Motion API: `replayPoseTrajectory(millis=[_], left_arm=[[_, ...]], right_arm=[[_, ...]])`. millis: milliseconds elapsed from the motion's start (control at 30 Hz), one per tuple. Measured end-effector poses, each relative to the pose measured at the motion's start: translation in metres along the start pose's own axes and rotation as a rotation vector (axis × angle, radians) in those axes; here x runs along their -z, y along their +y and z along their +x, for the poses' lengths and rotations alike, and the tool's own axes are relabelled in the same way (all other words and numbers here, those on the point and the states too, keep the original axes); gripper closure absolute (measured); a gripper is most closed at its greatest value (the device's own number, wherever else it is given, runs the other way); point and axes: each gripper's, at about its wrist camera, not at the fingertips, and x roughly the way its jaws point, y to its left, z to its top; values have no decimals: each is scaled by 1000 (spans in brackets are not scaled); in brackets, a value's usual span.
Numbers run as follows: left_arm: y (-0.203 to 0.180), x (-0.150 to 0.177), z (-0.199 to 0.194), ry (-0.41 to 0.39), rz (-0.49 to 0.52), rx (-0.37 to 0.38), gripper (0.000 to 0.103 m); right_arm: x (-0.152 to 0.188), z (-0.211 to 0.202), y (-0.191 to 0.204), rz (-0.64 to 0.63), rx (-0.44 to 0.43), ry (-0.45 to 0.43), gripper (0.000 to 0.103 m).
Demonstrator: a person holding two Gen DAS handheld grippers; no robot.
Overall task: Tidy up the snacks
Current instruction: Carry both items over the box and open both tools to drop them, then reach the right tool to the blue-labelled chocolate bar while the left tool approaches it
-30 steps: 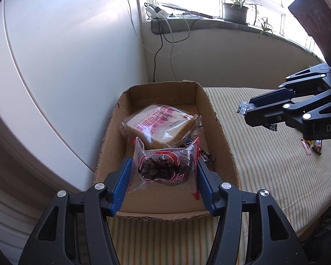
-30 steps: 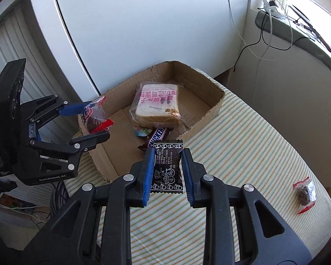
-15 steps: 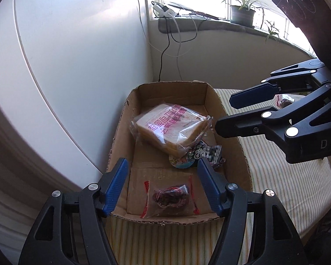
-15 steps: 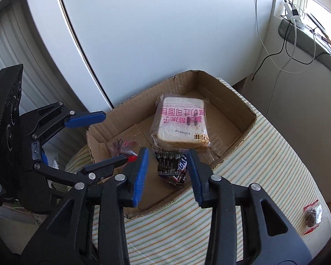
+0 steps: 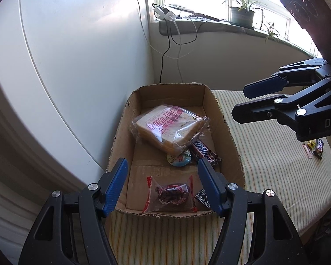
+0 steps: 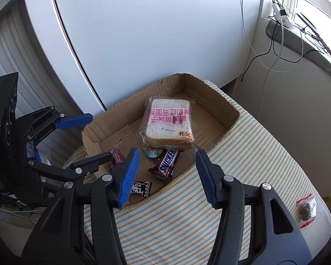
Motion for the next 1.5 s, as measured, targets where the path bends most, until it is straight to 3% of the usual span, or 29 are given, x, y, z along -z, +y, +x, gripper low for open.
replayPoseTrajectory(millis=[133, 567, 933, 1100, 1267, 1500], left_arm=[[-7, -1, -4, -3, 2, 7, 30], [-46, -17, -24, -45, 56, 60, 30], [-104, -30, -7, -29, 88, 201, 30], [-142, -33, 5, -13, 130, 261, 31], [-182, -32, 19, 24, 169, 342, 47], [-235, -22, 34, 96, 225, 459, 66]], right_arm=[[4, -10, -4, -2, 15, -12, 48], [38, -39, -42, 56, 79, -3, 45], [98, -105, -113, 172, 218, -53, 45], [139, -130, -148, 195, 326, -54, 45], [182, -140, -170, 204, 381, 6, 45], [232, -136, -176, 181, 316, 94, 45]])
